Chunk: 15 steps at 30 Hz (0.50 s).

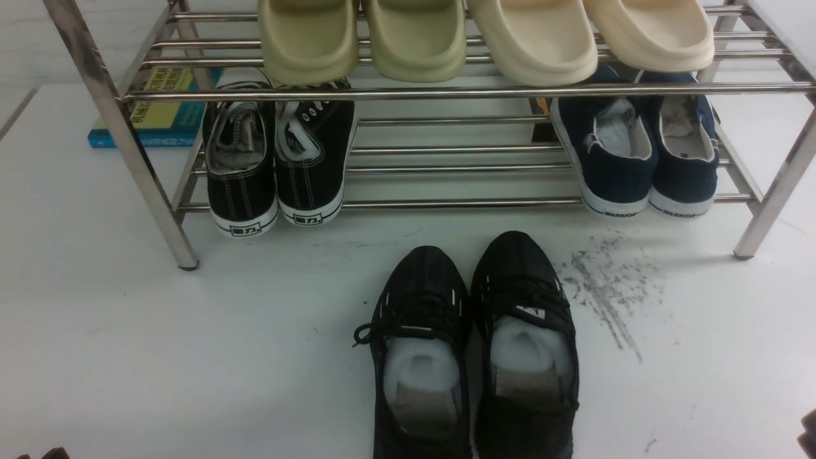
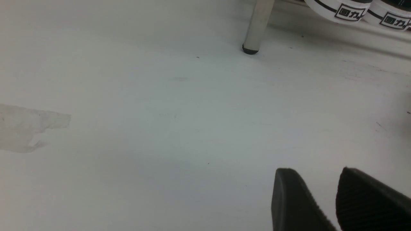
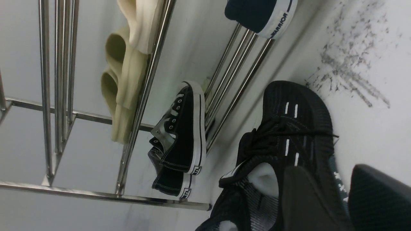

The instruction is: Take the shoes off the shelf with your hand on the white table.

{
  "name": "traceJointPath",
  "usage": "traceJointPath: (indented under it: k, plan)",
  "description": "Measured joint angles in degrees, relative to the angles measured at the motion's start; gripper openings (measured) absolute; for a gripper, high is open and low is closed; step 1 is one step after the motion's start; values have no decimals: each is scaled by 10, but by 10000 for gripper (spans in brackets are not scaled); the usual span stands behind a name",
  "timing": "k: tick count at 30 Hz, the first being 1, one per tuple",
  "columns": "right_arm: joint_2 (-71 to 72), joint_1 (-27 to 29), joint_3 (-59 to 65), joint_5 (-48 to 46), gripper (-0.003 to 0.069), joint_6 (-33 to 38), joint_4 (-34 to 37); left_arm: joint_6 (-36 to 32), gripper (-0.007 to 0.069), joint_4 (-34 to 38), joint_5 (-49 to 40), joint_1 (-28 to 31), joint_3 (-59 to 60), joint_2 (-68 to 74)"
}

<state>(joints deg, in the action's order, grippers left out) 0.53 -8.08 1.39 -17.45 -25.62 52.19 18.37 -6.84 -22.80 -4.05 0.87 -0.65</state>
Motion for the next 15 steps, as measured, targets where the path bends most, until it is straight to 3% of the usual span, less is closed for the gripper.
traceJointPath:
  k: [5, 8, 11, 15]
  plan:
    - [0, 0, -15, -74, 237, 52, 61, 0, 243, 0, 0, 0, 0, 0]
    - [0, 0, -46, -95, 237, 182, 76, 0, 243, 0, 0, 0, 0, 0]
    - [0, 0, -68, -96, 230, 238, 77, 0, 243, 0, 0, 0, 0, 0]
    - [-64, 0, -168, -105, 114, 359, 33, 0, 243, 0, 0, 0, 0, 0]
